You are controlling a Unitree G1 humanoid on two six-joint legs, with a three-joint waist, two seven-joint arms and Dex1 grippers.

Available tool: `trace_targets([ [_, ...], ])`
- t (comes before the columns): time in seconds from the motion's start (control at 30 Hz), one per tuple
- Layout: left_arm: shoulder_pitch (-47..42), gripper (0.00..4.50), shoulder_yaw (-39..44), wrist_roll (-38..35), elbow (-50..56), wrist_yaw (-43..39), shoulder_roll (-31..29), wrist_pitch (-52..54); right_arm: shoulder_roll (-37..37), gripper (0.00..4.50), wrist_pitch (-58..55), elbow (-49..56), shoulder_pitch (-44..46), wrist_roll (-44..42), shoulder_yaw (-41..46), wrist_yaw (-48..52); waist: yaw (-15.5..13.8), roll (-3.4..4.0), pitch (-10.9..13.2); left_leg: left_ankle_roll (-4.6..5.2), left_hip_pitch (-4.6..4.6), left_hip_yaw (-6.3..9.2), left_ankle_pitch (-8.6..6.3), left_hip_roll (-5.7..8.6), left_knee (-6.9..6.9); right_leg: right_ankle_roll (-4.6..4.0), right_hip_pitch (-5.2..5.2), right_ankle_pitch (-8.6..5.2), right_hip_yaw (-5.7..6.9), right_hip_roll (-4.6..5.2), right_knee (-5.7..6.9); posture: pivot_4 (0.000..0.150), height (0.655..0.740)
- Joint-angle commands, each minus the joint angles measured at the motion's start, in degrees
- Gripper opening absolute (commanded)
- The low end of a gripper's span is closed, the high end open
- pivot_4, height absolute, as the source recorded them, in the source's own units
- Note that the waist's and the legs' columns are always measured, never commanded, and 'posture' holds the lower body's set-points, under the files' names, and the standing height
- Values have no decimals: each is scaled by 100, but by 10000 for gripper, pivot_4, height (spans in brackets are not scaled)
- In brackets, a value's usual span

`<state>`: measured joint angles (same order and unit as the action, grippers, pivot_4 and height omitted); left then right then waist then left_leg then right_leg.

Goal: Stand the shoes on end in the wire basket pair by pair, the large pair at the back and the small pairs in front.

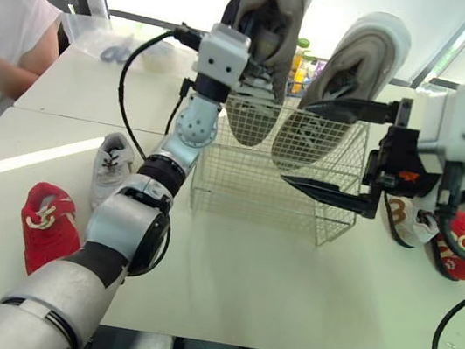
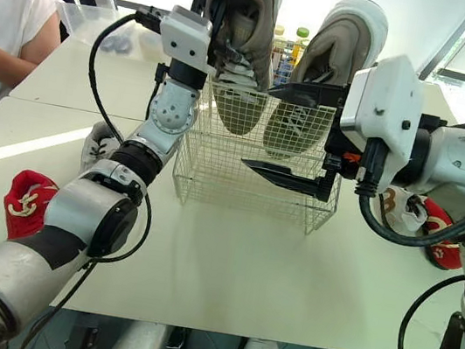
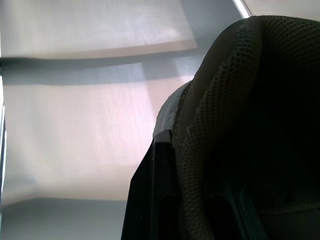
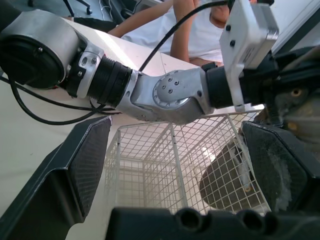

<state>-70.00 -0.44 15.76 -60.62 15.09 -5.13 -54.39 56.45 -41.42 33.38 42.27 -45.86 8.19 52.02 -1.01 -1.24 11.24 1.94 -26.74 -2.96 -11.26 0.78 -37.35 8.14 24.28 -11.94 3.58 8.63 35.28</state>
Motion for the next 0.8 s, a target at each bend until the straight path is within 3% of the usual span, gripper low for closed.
trace_targets([
  [0.03,265,242,-216,57,43,-135,155,58,107,45000,-3,88,133,-85,237,-56,-22,1,-5,1,3,0,-1,0,-1,0,-5,0,0,1,-1,1500,7400],
  [0.17,628,242,-234,-107,128,-428,243,196,101,45000,-8,65,137,-98,225,-42,-116,9,-22,7,32,-2,-9,-3,-1,0,-39,0,0,1,-14,1500,7400],
  [0.2,736,8427,-245,-146,174,-557,257,302,94,45000,4,50,138,-88,211,-35,-125,14,-32,7,33,-2,-10,-4,-1,-1,-42,0,0,0,-18,1500,7400],
  [0.27,949,15623,-254,-304,326,-913,302,512,82,45000,32,17,142,-62,184,-20,-140,34,-57,10,42,-1,-13,-5,-2,-2,-57,1,1,1,-26,1500,7400],
  [0.43,1337,41111,-161,-600,963,-1309,287,1048,57,45000,73,-21,150,-48,159,18,-144,55,-76,-2,80,-1,-22,-21,-3,-39,-114,10,16,-6,-83,1500,7400],
  [0.47,1469,44085,-165,-704,1163,-1479,263,1131,46,45000,87,-33,156,-37,140,26,-145,55,-76,-2,78,-1,-22,-26,-2,-38,-115,23,21,-9,-98,1500,7400],
  [0.8,2708,44085,-229,-2169,3935,-3506,-276,2966,-20,45000,192,-173,205,39,22,121,-122,60,-78,8,26,-17,-16,-36,-4,-35,-78,42,32,-5,-117,1500,7400],
])
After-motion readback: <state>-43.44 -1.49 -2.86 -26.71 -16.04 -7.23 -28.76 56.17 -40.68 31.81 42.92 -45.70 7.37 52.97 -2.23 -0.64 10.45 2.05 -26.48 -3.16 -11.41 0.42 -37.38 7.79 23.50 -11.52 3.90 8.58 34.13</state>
